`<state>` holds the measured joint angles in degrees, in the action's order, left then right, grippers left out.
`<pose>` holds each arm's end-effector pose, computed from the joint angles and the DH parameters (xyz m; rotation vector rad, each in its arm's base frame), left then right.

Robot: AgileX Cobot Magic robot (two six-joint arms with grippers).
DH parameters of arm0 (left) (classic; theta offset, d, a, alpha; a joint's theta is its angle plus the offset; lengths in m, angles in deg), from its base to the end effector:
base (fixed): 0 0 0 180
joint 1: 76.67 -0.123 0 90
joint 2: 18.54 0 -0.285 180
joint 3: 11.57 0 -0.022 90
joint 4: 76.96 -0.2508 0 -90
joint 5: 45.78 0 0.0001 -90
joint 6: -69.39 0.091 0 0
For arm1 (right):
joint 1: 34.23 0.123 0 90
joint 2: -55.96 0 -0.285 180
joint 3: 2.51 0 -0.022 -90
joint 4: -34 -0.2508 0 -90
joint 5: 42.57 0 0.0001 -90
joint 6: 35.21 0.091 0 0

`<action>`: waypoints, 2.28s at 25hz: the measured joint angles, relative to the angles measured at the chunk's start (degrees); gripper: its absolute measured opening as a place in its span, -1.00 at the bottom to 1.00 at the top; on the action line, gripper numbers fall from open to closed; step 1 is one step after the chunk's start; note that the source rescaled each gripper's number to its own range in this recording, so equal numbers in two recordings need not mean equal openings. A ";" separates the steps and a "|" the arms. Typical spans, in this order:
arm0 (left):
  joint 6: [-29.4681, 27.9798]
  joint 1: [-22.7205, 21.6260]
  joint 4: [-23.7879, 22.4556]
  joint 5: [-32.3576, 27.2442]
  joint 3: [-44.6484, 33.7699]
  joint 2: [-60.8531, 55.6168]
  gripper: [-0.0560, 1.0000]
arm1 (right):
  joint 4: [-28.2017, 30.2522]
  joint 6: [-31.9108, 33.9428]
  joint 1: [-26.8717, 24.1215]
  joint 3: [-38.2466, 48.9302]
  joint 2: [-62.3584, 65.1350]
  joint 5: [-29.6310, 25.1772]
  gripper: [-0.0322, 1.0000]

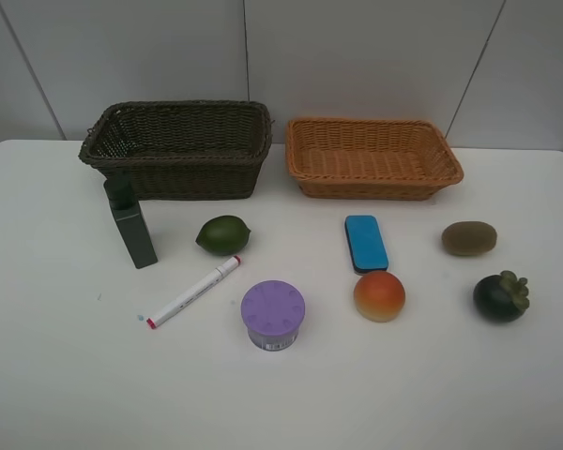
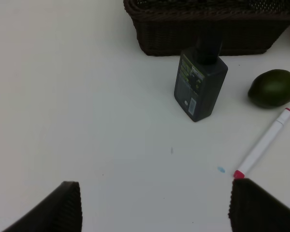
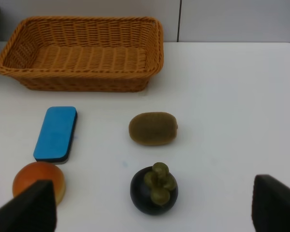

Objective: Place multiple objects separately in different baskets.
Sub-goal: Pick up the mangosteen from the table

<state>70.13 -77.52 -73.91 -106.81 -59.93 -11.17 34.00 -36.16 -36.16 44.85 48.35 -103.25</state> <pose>-0.0066 -0.0043 0.2780 0.0010 2.0370 -0.0462 -0.0078 0.0003 0.2832 0.0173 2.0185 -0.0319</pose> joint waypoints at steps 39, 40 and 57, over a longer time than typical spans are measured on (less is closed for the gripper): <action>0.00 0.00 0.00 0.00 0.00 0.00 0.66 | 0.00 0.00 0.00 0.00 0.00 0.00 0.91; 0.00 0.00 0.00 0.00 0.00 0.00 0.66 | 0.00 0.00 0.00 0.00 0.00 0.00 0.91; 0.00 0.00 0.00 0.00 0.00 0.00 0.66 | 0.00 0.00 0.00 0.00 0.00 0.00 0.91</action>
<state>70.13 -77.52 -73.91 -106.81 -59.93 -11.17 34.00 -36.16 -36.16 44.85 48.35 -103.25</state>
